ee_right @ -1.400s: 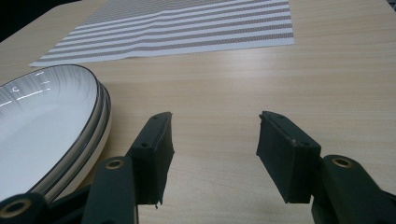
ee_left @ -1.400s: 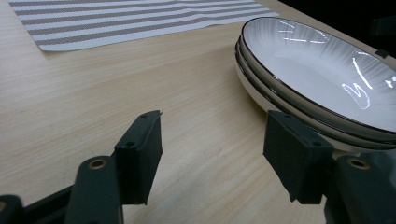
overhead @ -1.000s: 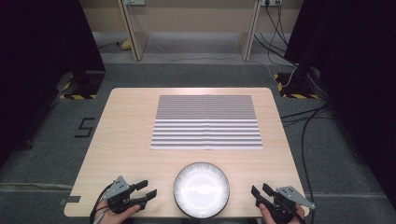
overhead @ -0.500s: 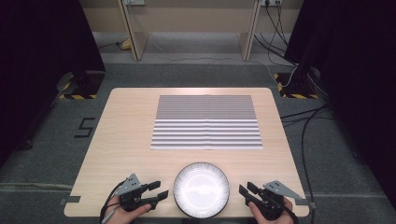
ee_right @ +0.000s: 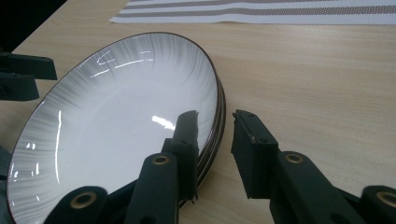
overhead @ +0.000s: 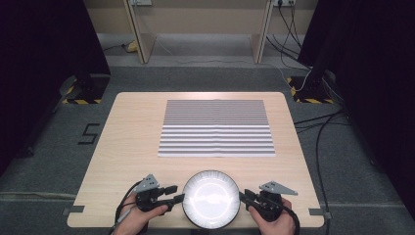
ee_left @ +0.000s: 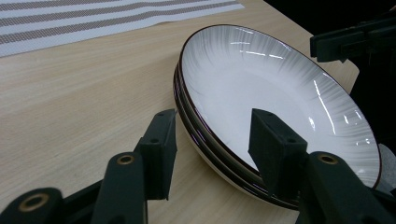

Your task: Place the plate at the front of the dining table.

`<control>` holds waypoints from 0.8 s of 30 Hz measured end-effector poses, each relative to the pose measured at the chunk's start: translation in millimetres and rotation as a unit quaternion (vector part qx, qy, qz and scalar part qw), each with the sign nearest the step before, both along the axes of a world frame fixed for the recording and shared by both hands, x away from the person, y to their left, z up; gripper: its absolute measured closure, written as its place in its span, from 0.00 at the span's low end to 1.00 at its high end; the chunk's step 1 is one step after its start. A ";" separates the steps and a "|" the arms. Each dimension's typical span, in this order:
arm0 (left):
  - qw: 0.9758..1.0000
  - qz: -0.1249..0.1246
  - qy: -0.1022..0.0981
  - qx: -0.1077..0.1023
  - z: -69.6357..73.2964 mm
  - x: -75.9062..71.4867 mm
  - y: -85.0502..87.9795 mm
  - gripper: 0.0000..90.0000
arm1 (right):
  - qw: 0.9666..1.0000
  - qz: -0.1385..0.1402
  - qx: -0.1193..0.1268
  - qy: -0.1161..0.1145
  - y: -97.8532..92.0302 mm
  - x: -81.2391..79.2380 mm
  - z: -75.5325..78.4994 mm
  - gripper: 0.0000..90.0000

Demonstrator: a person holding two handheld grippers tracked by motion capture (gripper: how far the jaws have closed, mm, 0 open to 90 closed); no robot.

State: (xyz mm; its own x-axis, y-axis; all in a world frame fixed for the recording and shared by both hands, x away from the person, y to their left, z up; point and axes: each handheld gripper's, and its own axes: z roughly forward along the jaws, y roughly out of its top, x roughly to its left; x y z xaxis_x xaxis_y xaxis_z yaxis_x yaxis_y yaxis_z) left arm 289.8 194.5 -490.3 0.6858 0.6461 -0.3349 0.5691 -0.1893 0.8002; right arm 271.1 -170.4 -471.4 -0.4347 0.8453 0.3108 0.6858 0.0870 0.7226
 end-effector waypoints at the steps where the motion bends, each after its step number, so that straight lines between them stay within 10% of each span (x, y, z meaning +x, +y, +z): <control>1: 1.000 -0.001 0.002 -0.001 -0.9 0.5 -1.1 0.57 | 1.000 0.002 -0.001 0.000 0.6 1.1 -0.4 0.79; 24: 0.999 -0.006 0.041 -0.007 -3.8 0.9 -5.1 0.72 | 0.998 0.005 -0.006 0.068 7.9 8.5 1.9 0.92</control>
